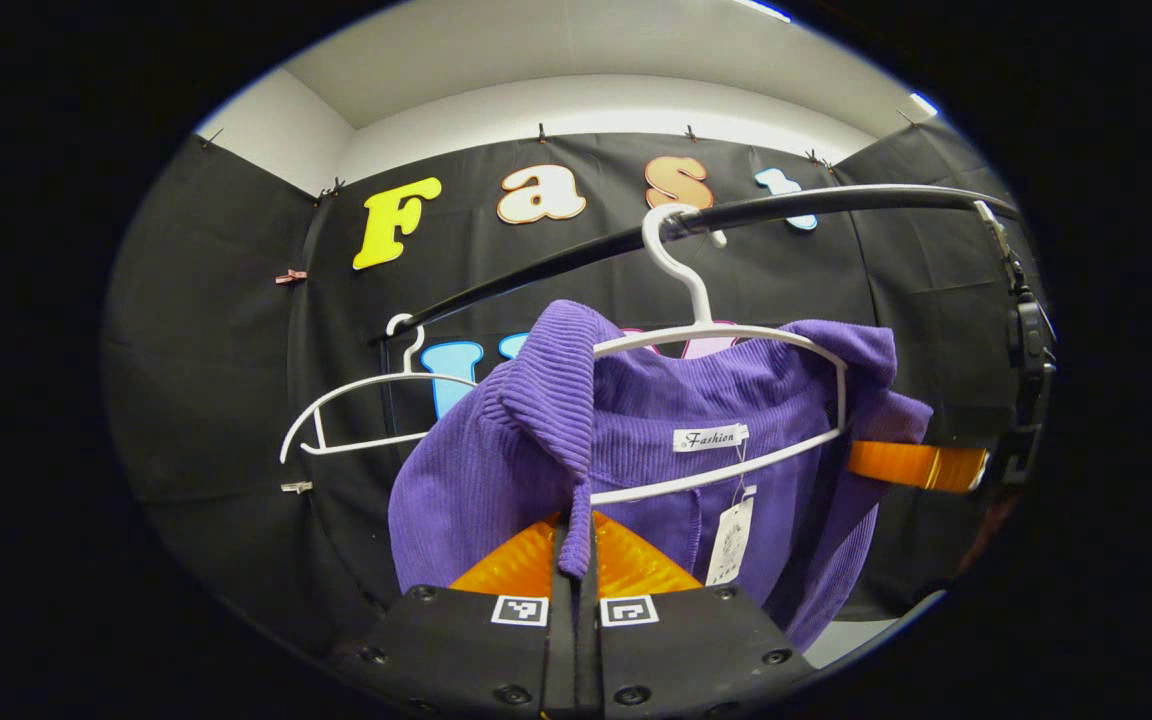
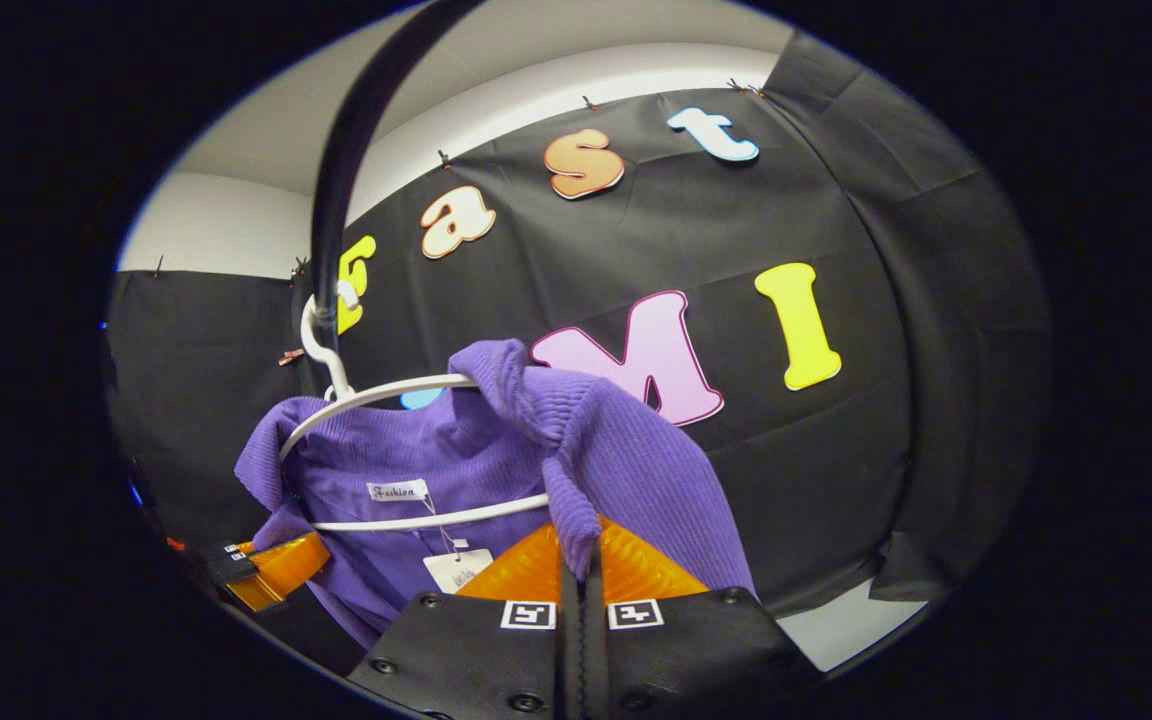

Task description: Grasp the clothes on the hanger with both hands and then place them into the laundry hamper below.

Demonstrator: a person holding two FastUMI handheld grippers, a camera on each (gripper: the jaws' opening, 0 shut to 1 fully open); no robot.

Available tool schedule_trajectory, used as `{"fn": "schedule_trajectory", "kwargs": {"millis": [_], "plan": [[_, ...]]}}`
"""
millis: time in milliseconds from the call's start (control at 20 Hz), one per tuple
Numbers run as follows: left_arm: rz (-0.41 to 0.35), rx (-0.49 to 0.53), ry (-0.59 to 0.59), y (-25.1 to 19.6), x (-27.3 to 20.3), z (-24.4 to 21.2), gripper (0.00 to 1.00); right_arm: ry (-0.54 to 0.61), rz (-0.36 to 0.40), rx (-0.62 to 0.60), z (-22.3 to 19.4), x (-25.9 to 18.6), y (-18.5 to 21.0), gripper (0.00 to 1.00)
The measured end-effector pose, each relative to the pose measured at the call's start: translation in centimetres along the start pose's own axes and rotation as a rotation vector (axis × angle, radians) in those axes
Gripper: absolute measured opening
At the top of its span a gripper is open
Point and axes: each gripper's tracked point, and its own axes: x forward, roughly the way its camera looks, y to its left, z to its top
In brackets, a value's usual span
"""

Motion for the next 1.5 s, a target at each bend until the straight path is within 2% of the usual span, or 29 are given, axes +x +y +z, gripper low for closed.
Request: {"fn": "schedule_trajectory", "kwargs": {"millis": [200,400,550,1050,1300,1500], "plan": [[0.007,0.026,0.005,0.9,0.2,0.0,0.05,0.013,0.005,-0.001,-0.3,0.9,-1.6,0.04],[-0.006,0.030,0.017,1.0,1.4,0.4,0.03,0.035,0.004,0.053,-0.2,1.9,-2.9,0.04],[-0.003,0.017,0.003,1.6,1.2,1.3,0.05,0.004,-0.002,0.026,2.3,1.9,-3.5,0.04],[0.048,0.035,0.025,4.9,3.1,3.2,0.05,-0.202,-0.089,0.062,10.7,6.1,-9.1,0.04],[0.065,0.028,0.029,6.5,3.5,3.2,0.05,-0.085,-0.107,0.066,4.3,8.1,-10.4,0.04],[0.088,0.029,0.070,8.0,3.5,0.8,0.05,0.021,-0.102,0.088,-1.4,7.1,-9.6,0.04]]}}
